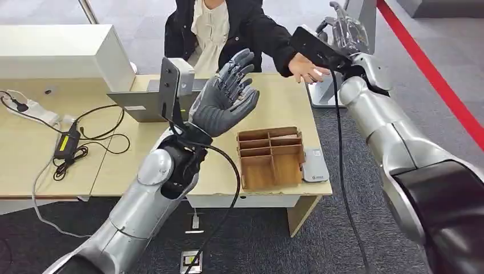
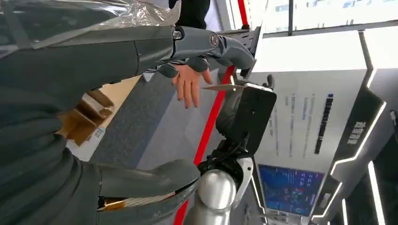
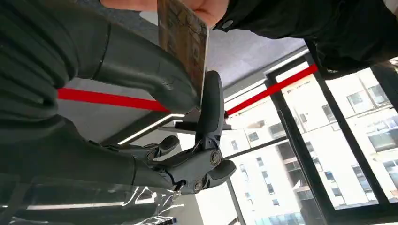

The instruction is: Pass the card to the sensor for recognition and then transmit it.

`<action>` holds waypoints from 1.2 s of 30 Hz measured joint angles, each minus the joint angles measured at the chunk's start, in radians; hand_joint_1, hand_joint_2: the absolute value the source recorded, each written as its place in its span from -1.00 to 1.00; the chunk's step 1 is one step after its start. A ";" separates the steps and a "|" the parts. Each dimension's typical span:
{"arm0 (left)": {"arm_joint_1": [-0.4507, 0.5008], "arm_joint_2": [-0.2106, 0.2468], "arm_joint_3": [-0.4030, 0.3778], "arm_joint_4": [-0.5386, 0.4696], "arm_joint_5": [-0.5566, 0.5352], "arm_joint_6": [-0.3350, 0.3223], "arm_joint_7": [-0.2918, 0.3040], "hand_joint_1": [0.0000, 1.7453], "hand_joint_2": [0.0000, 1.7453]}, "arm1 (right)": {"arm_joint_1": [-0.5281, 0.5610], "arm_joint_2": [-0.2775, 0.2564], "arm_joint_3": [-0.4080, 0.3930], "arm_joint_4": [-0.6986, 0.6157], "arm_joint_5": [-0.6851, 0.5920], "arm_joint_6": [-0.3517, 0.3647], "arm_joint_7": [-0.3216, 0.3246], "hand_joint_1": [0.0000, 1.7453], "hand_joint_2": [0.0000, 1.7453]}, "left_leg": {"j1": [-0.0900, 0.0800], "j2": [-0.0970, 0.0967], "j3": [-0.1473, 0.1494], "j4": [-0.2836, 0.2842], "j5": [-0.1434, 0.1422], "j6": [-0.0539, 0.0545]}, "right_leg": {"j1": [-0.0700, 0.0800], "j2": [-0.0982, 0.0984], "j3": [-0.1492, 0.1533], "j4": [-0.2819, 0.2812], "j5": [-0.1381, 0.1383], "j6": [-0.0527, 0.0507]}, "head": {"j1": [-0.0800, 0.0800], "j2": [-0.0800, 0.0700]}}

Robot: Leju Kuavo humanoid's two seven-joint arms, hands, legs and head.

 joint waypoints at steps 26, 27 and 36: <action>0.000 -0.003 0.000 0.014 0.016 0.010 -0.005 -1.00 1.00 | 0.040 0.017 0.005 0.048 0.010 0.001 0.012 -1.00 1.00 | 0.000 0.000 0.000 0.000 0.000 0.000 | 0.000 0.000 0.000 0.000 0.000 0.000 | 0.000 0.000; 0.000 -0.003 0.000 0.014 0.018 0.009 -0.004 -1.00 1.00 | 0.040 0.017 0.005 0.049 0.012 -0.001 0.012 -1.00 1.00 | 0.000 0.000 0.000 0.000 0.000 0.000 | 0.000 0.000 0.000 0.000 0.000 0.000 | 0.000 0.000; 0.003 -0.002 0.000 0.014 0.019 0.017 0.006 -1.00 1.00 | 0.033 0.021 -0.004 0.048 -0.090 -0.052 -0.108 -1.00 -1.00 | 0.000 0.000 0.000 0.000 0.000 0.000 | 0.000 0.000 0.000 0.000 0.000 0.000 | 0.000 0.000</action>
